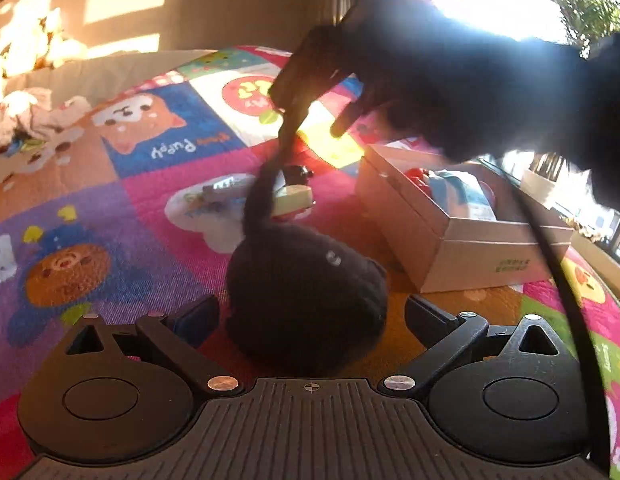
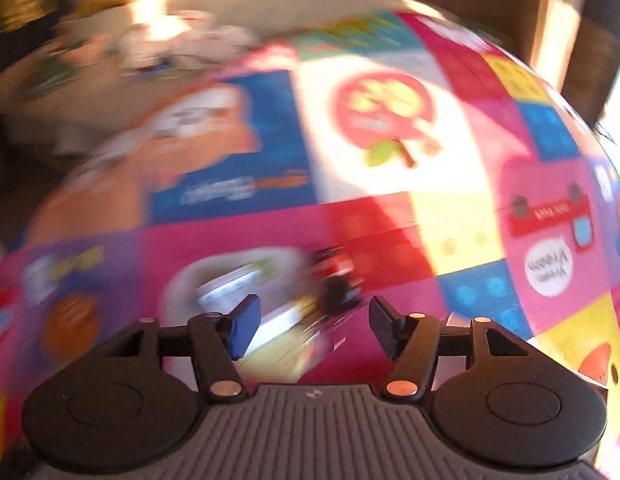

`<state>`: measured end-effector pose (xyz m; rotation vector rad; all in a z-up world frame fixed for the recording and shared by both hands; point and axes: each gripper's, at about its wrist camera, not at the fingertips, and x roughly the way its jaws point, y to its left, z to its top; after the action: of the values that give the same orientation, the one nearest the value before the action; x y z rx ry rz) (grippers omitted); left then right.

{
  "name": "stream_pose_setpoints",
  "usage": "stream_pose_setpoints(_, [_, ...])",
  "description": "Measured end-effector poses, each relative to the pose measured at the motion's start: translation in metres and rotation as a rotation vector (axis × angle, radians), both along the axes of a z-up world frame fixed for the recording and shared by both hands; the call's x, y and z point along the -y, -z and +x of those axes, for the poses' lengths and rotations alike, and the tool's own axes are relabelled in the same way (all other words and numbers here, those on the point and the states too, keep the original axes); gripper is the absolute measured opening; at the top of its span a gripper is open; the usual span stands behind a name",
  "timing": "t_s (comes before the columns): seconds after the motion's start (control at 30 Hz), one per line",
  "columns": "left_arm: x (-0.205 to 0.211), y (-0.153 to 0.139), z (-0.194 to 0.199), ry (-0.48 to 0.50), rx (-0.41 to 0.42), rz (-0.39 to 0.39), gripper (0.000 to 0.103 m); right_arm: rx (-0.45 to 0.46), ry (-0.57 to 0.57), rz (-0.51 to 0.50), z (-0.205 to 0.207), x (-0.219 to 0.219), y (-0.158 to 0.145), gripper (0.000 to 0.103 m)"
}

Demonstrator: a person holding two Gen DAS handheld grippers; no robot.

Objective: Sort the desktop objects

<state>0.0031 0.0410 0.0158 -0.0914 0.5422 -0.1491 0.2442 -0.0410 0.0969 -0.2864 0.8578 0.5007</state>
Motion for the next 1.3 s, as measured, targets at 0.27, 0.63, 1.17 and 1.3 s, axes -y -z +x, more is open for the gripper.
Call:
stream_pose_setpoints(0.27, [-0.011, 0.002, 0.002, 0.004, -0.015, -0.072, 0.102, -0.155, 0.141, 0.027, 0.070, -0.024, 0.059, 0.038])
stream_pose_setpoints(0.63, [-0.013, 0.002, 0.002, 0.014, -0.011, -0.081, 0.102, -0.076, -0.121, 0.231, -0.060, 0.059, -0.034, 0.031])
stream_pose_setpoints(1.17, [0.014, -0.001, -0.008, -0.044, 0.001, 0.124, 0.102, 0.093, 0.067, 0.237, -0.205, 0.224, 0.015, 0.052])
stream_pose_setpoints(1.3, [0.016, -0.001, -0.004, -0.042, -0.014, 0.138, 0.102, 0.229, 0.309, 0.352, -0.199, 0.274, 0.004, 0.079])
